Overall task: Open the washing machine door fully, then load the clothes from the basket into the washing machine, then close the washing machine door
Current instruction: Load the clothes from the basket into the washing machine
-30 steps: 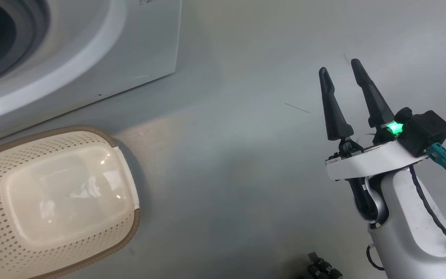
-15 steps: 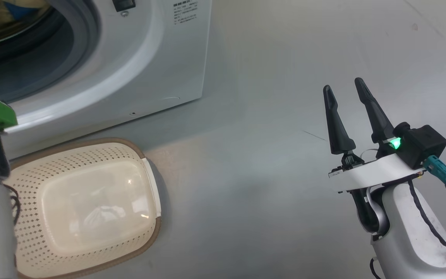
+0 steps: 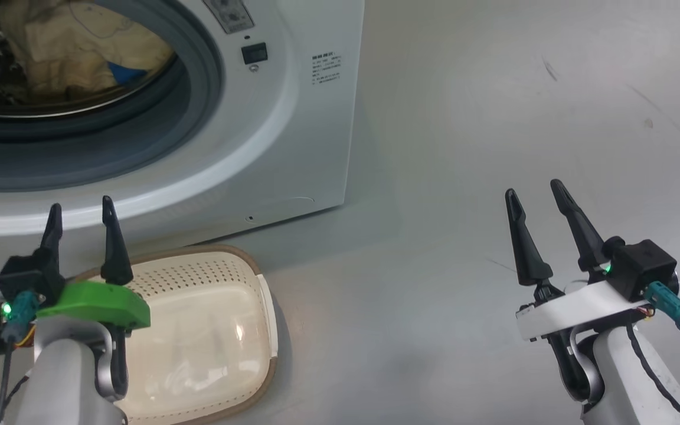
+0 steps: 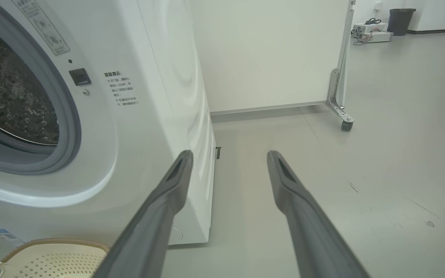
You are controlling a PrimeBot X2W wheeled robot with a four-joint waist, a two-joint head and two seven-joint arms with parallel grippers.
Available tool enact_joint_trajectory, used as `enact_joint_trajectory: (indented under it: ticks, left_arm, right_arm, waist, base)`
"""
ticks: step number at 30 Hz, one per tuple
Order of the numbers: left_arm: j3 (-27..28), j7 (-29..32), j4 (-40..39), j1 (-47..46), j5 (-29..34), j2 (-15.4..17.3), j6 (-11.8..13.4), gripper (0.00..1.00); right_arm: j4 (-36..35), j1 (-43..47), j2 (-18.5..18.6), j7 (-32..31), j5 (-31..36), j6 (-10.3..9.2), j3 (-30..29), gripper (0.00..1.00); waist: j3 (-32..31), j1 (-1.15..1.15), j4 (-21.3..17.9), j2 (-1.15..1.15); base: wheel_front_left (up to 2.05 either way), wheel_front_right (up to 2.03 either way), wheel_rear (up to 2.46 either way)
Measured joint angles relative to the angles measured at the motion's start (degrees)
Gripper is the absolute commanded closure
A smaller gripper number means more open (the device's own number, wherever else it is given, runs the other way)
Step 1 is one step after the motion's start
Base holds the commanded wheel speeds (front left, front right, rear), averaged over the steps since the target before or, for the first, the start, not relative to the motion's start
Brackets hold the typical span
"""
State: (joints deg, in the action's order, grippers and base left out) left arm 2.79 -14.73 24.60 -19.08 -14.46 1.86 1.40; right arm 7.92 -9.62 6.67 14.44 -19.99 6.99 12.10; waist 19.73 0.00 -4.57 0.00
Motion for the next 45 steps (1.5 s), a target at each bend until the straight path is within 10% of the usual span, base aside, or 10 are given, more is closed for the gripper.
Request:
enact_joint_trajectory:
  ticks: [45]
  left_arm:
    - [-8.44,0.03,-18.15,25.19,2.41,0.51,2.43,0.0]
  right_arm:
    - [-0.52,13.39,-0.87,-0.01,1.93,-1.45,2.24,0.0]
  waist:
    - [-19.73,0.0,7.57,0.0]
  base:
    - [0.0,0.0,0.0]
